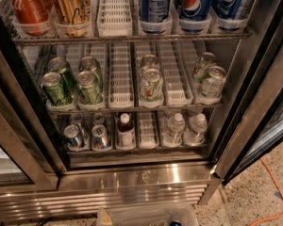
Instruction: Pick redbull can from bottom shelf of fridge
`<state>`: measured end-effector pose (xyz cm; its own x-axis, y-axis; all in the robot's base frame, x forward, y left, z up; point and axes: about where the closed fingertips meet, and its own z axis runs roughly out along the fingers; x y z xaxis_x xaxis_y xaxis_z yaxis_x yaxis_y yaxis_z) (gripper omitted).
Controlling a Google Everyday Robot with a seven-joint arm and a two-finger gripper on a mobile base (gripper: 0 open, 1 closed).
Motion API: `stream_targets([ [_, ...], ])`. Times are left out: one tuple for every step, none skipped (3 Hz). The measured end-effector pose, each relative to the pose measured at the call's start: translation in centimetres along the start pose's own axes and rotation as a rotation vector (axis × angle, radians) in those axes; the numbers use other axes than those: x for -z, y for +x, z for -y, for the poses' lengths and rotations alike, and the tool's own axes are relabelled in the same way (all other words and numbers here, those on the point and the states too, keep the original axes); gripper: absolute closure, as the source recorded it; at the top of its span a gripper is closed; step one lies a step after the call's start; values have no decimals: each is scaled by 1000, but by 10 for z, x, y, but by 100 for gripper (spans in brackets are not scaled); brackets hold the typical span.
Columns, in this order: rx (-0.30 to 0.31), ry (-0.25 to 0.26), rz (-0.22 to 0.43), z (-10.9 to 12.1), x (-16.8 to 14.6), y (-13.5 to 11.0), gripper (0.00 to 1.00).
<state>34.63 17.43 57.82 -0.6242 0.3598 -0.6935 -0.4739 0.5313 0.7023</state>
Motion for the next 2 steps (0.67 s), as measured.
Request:
stream_targets([
  [118, 7, 173, -22, 0, -43, 0],
  [123, 52, 206, -11, 4, -49, 0],
])
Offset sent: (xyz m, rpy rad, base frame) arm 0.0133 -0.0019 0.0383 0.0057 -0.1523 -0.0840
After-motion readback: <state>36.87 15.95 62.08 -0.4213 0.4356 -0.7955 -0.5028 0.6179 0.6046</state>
